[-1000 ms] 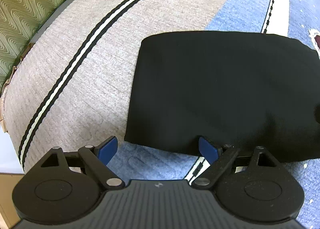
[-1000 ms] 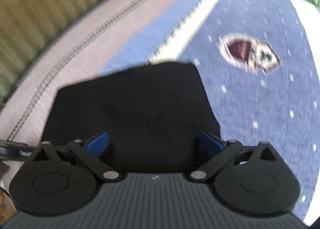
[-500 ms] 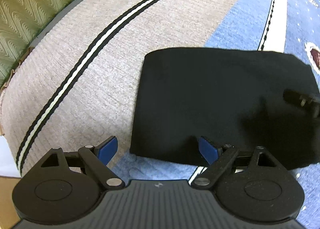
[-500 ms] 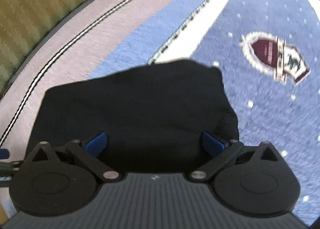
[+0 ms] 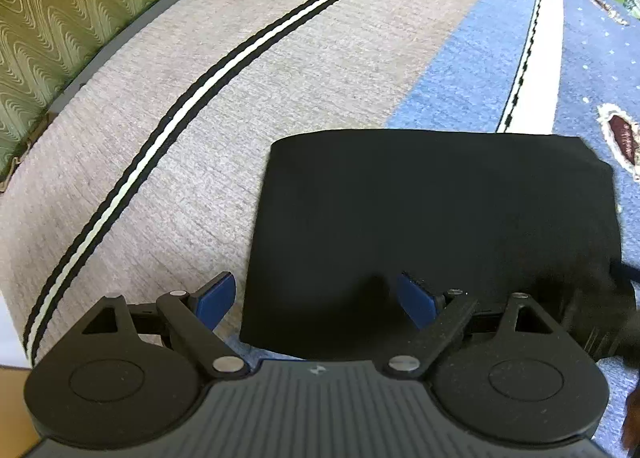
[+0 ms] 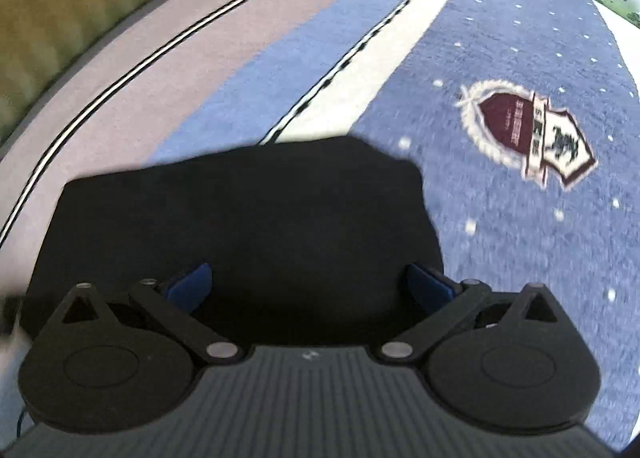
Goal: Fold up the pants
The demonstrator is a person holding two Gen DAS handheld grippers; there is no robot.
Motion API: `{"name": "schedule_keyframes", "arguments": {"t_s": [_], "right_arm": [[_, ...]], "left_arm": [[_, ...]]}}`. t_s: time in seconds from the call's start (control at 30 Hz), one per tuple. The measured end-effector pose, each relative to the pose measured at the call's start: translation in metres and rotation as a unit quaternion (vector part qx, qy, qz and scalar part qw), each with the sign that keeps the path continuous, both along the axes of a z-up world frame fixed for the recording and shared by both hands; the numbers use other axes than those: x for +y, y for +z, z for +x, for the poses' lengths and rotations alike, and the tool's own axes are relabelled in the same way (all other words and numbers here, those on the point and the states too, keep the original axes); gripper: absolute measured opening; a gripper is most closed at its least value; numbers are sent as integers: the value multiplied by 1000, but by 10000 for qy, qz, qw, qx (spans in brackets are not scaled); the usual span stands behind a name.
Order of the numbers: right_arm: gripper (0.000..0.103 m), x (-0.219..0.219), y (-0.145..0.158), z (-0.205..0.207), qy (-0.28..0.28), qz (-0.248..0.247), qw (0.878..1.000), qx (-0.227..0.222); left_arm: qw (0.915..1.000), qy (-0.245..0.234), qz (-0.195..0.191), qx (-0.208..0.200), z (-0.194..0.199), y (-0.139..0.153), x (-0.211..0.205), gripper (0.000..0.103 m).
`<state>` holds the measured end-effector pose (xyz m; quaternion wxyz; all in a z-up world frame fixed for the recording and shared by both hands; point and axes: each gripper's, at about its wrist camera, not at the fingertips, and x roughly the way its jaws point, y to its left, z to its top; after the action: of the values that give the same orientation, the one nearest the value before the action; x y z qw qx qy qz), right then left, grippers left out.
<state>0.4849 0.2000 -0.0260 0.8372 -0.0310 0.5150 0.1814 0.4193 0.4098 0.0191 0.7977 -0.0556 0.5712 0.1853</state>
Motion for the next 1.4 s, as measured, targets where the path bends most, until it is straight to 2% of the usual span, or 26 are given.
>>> {"name": "schedule_keyframes", "arguments": {"t_s": [0.07,0.1,0.13,0.27,0.37,0.6,0.97,1.4], "right_arm": [[103,0,-17,-18,375,-478,9980,167],[103,-2,-21,-24,452,-505,9977,55],[103,-7,-20,-28,426,-412,9982,-65],[103,-18,-3,-23,-11,-293,9995,-85],[103,-27,20,-39,-188,3,9994,-279],[103,-44,52,-85,-536,-124,9975,-442],[103,-65,67,-114,-759,-65,9962,-428],[103,-127,83,-144,-1209,-262,9910,-516]], "left_arm": [[10000,10,39,66,2,-1,-2,89],[9999,4,72,91,1,0,-4,89],[9998,-3,148,106,1,0,-6,89],[9986,-174,457,186,4,0,-14,88],[9992,-120,331,189,6,2,-17,88],[9995,-59,89,303,8,2,-30,88],[9985,-442,113,298,2,8,-75,88],[9939,-1058,61,321,-16,14,-160,89]]}}
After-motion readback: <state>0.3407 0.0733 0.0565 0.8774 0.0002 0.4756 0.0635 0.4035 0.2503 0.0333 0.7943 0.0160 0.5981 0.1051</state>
